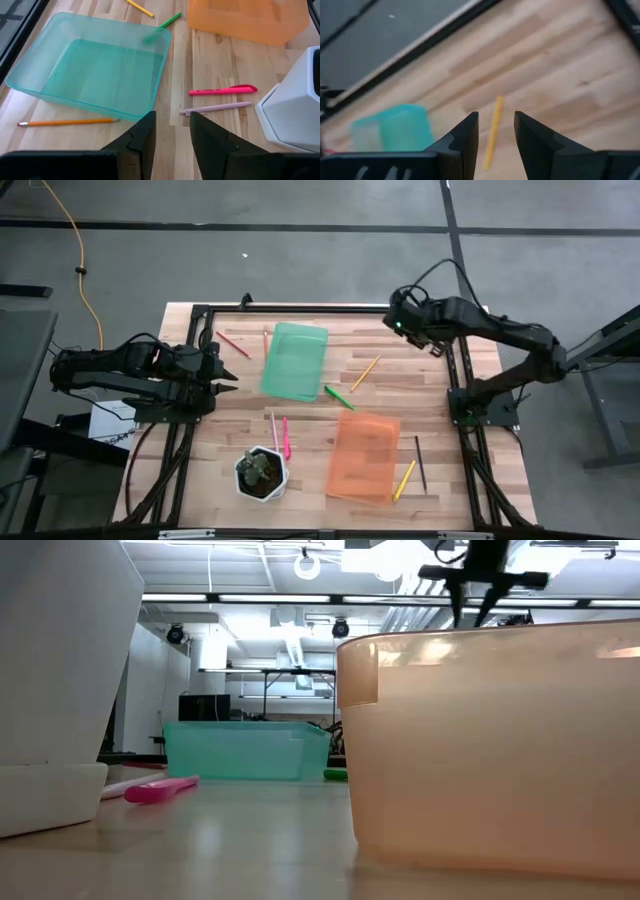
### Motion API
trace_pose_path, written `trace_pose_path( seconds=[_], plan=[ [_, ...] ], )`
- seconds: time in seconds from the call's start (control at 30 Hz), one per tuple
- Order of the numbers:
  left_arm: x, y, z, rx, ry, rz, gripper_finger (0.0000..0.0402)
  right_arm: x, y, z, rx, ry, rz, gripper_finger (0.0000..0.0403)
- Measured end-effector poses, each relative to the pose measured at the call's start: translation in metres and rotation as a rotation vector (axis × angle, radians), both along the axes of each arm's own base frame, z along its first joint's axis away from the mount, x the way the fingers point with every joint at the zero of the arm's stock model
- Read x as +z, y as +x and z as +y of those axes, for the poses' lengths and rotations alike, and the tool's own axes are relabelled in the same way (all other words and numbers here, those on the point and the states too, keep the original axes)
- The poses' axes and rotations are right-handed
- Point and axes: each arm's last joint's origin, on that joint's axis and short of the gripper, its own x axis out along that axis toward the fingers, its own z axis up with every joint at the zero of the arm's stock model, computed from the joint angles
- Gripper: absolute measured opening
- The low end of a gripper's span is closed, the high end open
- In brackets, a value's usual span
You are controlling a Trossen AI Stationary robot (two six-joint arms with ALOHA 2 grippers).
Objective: Sort pens & pencils
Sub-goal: Put the yellow pencil into the green bin
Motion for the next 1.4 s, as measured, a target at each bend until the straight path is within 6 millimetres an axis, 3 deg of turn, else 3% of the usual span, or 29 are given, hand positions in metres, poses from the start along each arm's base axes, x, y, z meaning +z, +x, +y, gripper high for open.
trace_pose_path(
  seconds=[0.13, 0.47, 0.8, 1.07, 1.4],
  plan=[
    [0.0, 0.0, 0.0, 0.0, 0.001, 0.0, 0.0108, -0.01, 0.0, 0.013, -0.021, 0.029, 0.035, 0.0117],
    [0.0, 0.0, 0.0, -0.012, -0.012, 0.0, 0.0108, -0.1, 0.021, 0.025, -0.048, 0.06, -0.219, 0.0117],
    [-0.001, 0.001, 0.0, -0.01, -0.015, 0.005, 0.0108, -0.144, 0.038, 0.022, -0.06, 0.178, -0.171, 0.0117],
    [-0.001, 0.0, 0.0, -0.01, -0.015, 0.007, 0.0108, -0.169, 0.064, 0.007, -0.065, 0.216, -0.199, 0.0117],
    [-0.001, 0.0, -0.001, -0.009, -0.016, 0.014, 0.0108, -0.173, 0.081, -0.014, -0.046, 0.289, -0.105, 0.0117]
  ],
)
